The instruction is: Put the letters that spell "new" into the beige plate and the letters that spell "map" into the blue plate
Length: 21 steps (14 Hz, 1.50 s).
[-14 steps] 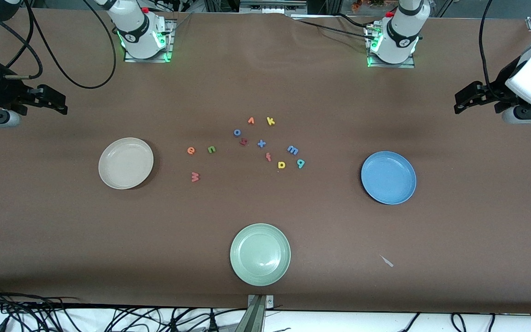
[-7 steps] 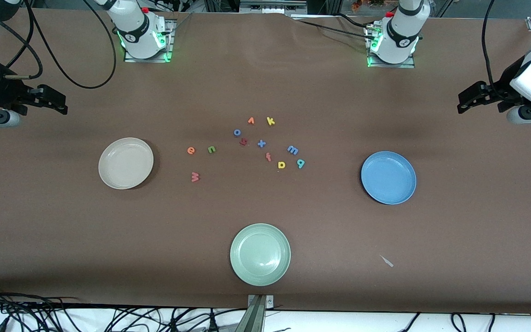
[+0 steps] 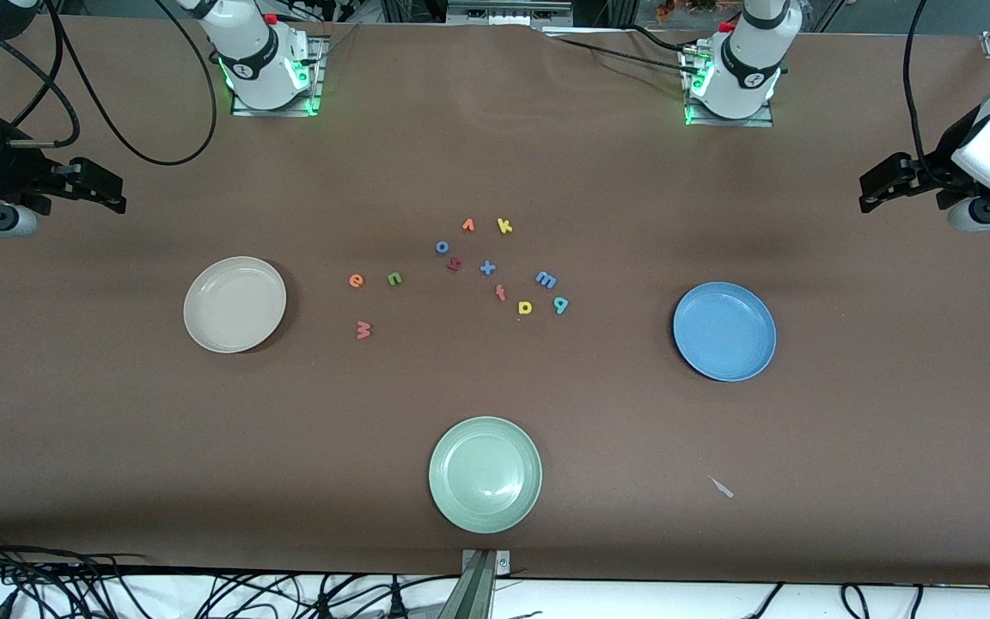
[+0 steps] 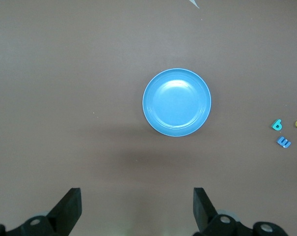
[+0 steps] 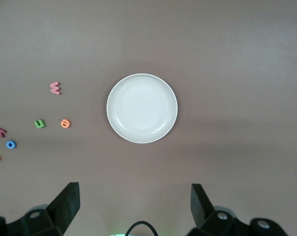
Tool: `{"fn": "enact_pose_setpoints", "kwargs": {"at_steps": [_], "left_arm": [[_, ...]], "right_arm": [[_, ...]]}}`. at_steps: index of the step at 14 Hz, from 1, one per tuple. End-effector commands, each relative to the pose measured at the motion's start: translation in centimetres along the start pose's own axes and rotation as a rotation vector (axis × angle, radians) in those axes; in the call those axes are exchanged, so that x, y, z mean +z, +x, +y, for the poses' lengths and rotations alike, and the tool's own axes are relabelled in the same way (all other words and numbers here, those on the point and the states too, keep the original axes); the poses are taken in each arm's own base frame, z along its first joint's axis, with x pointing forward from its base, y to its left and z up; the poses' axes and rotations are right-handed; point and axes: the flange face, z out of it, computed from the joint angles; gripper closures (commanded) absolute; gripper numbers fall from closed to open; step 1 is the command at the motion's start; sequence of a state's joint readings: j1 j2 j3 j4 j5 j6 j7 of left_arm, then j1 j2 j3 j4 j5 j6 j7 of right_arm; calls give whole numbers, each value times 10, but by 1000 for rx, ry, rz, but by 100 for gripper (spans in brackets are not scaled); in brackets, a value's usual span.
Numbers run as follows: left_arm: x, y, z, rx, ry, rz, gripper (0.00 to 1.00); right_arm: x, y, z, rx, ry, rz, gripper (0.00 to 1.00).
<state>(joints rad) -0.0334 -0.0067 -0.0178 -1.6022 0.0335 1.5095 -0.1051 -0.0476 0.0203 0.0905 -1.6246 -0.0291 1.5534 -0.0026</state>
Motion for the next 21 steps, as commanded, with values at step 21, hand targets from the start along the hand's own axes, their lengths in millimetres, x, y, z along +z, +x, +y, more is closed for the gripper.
{"fn": "enact_pose_setpoints", "kwargs": {"at_steps": [21], "left_arm": [[-7,-1,-1,21,2,13,0]], "right_arm": [[0,-5,0,-7,19,-5,0]]}}
